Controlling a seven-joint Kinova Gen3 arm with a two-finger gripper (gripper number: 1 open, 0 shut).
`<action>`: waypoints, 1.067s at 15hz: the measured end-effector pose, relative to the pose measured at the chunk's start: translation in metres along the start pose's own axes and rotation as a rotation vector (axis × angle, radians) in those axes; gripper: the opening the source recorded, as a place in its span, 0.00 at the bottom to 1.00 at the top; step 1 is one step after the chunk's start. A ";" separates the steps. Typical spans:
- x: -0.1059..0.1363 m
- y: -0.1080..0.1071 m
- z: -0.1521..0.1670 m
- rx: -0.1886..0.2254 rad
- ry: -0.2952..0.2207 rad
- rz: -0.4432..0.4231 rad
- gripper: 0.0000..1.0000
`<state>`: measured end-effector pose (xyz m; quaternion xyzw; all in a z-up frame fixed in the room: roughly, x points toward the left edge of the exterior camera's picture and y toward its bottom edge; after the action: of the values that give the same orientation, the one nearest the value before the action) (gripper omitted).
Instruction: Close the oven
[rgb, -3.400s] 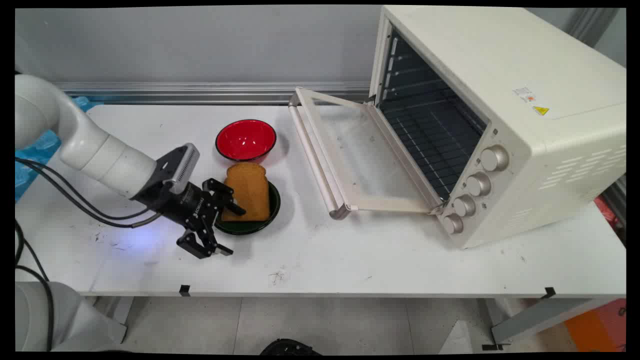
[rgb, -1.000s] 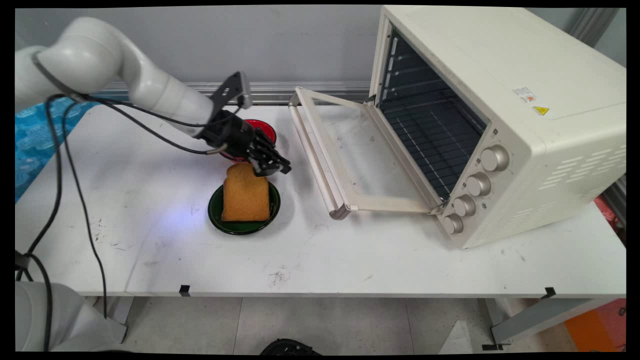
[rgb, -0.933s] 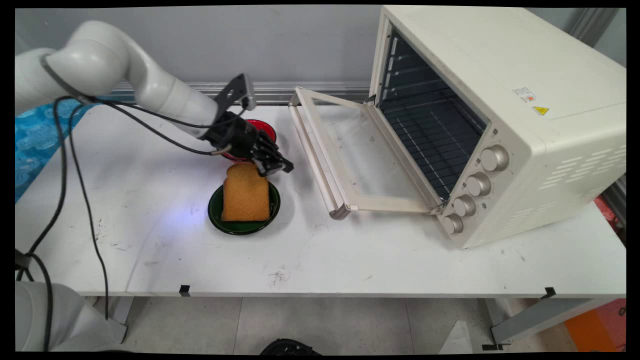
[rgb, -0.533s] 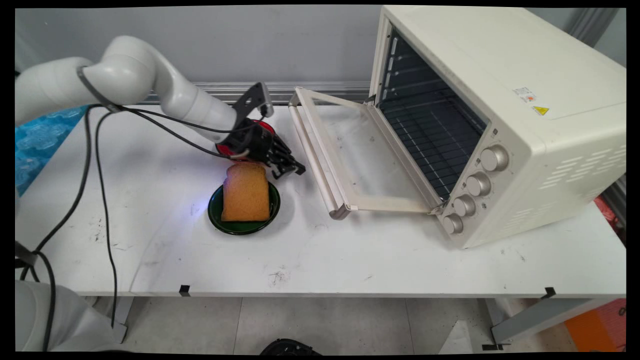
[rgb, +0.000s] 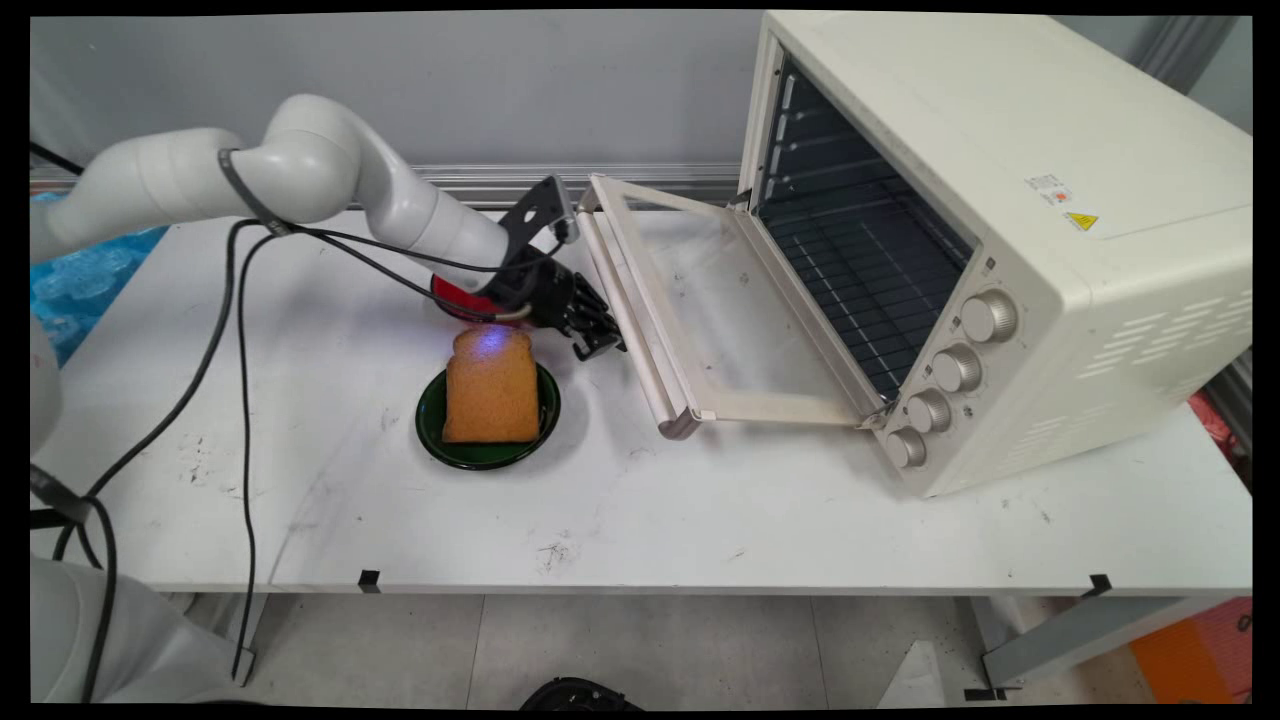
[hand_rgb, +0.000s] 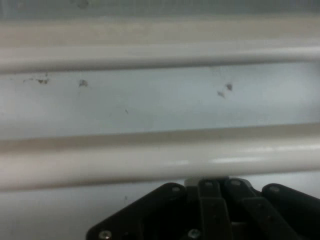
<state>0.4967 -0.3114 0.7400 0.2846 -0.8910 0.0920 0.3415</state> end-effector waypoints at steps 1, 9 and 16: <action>0.001 -0.001 0.003 -0.001 0.002 0.000 0.00; 0.012 -0.007 0.023 -0.006 0.029 -0.003 0.00; 0.038 -0.010 0.018 -0.005 0.060 -0.026 0.00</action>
<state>0.4695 -0.3431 0.7514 0.2923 -0.8768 0.0939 0.3701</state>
